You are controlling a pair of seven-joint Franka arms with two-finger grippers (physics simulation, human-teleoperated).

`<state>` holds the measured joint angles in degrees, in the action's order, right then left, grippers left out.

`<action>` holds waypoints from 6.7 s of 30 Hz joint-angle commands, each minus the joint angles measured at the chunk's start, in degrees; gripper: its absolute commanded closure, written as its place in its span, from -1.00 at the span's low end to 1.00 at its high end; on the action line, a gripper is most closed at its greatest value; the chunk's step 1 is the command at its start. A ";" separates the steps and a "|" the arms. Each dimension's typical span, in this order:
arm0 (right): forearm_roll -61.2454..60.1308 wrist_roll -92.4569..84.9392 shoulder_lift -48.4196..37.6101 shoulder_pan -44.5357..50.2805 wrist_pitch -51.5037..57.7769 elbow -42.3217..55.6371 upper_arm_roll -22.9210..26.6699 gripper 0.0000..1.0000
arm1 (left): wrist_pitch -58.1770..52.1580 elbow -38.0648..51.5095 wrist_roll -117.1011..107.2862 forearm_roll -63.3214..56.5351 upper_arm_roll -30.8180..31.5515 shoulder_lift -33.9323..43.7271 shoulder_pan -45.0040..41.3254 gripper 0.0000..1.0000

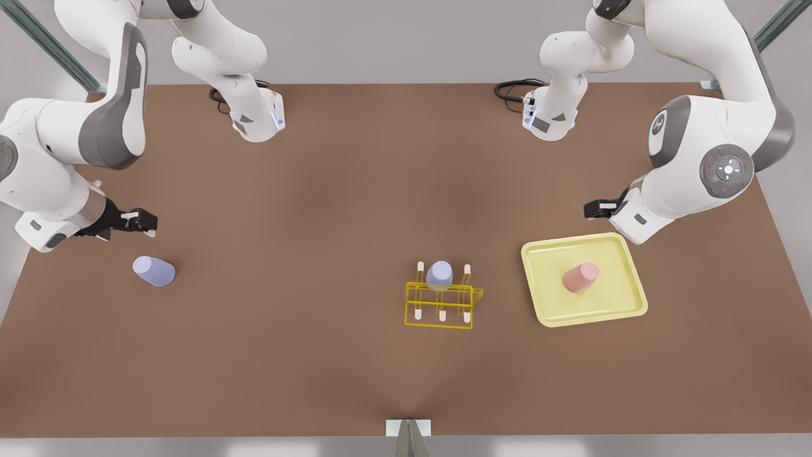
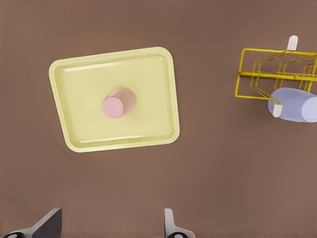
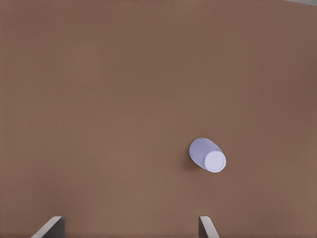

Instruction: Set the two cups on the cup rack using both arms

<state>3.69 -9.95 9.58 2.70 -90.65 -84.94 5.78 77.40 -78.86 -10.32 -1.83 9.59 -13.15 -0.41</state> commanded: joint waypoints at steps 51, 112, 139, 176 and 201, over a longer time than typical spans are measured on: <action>-3.87 -8.86 15.46 -16.76 -38.81 -22.11 0.20 -1.00 | 56.46 -33.64 3.46 0.25 -7.04 -14.54 2.52 -1.00; -3.69 -10.36 19.42 -17.55 -46.81 -27.74 -0.15 -0.62 | 42.31 -7.20 -15.95 3.59 -2.30 -22.53 -2.14 -0.70; -18.98 -9.13 32.86 -6.75 -40.75 4.16 -29.77 -0.64 | 38.70 17.16 -36.52 7.19 7.63 -32.99 -8.81 -0.71; -31.46 -7.72 47.81 11.80 -46.37 24.82 -31.44 -0.65 | 5.84 -7.53 -3.57 0.69 -6.78 2.34 -8.11 -1.00; 3.67 6.87 32.34 3.12 4.84 23.24 -15.45 -1.00 | -1.73 0.38 -5.68 3.15 -5.64 -3.55 -7.76 -1.00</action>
<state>-7.70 -15.10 43.14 6.81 -115.03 -61.39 -10.92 75.71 -78.48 -21.11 1.29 4.10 -16.84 -8.09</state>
